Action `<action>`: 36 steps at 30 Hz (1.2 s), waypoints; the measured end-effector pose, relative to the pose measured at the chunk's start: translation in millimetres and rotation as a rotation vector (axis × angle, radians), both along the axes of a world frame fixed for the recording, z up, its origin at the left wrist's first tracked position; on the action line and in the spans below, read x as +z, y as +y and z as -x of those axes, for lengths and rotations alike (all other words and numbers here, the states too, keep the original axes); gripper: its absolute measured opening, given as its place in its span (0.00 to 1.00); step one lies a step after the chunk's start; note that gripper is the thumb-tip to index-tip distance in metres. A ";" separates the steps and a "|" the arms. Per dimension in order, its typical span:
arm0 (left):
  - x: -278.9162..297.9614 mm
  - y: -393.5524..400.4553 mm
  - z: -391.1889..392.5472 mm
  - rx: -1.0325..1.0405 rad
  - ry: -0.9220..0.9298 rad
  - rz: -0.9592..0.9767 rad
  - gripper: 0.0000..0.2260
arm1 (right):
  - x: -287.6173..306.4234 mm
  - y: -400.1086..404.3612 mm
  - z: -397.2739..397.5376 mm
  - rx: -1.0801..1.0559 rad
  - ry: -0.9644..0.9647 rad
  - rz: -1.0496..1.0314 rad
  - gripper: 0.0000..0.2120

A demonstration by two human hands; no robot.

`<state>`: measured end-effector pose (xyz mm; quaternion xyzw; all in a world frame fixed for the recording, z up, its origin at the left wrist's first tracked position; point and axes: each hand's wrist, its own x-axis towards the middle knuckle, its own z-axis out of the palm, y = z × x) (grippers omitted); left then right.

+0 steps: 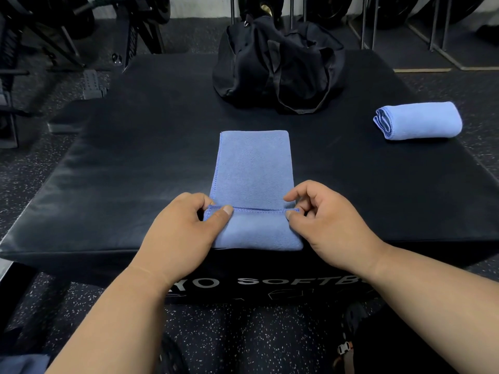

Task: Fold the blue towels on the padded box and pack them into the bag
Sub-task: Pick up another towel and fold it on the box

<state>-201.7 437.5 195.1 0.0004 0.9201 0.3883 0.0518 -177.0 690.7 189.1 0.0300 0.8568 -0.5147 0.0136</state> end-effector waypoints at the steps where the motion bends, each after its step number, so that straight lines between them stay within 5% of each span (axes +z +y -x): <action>1: -0.6 0.3 0.0 0.012 0.008 -0.017 0.18 | -0.2 -0.2 -0.2 -0.003 0.008 -0.002 0.09; 12: 9.7 -5.5 -7.2 -0.114 -0.001 -0.420 0.18 | 24.3 0.4 -0.2 0.070 0.097 0.523 0.14; 16: 4.1 -8.5 -9.5 -0.136 -0.023 -0.392 0.05 | 17.2 1.0 -10.7 0.312 -0.031 0.347 0.35; 18: 3.0 -8.7 -11.9 -0.133 -0.018 -0.365 0.09 | 10.8 1.3 -16.4 0.371 -0.075 0.220 0.42; 21: 3.0 -9.7 -15.5 -0.154 -0.015 -0.316 0.14 | 11.2 0.6 -18.9 0.340 -0.077 0.168 0.42; 27: 8.6 -15.4 -25.2 -0.249 0.026 -0.287 0.04 | 21.6 -1.4 -28.0 0.300 0.060 0.165 0.35; 32: 19.0 -27.7 -41.7 -0.352 0.049 -0.275 0.09 | 36.2 -0.6 -41.4 0.365 0.159 0.144 0.30; 36: 14.3 -33.2 -46.7 -0.405 0.033 -0.108 0.14 | 26.2 2.5 -42.8 0.525 0.063 -0.080 0.39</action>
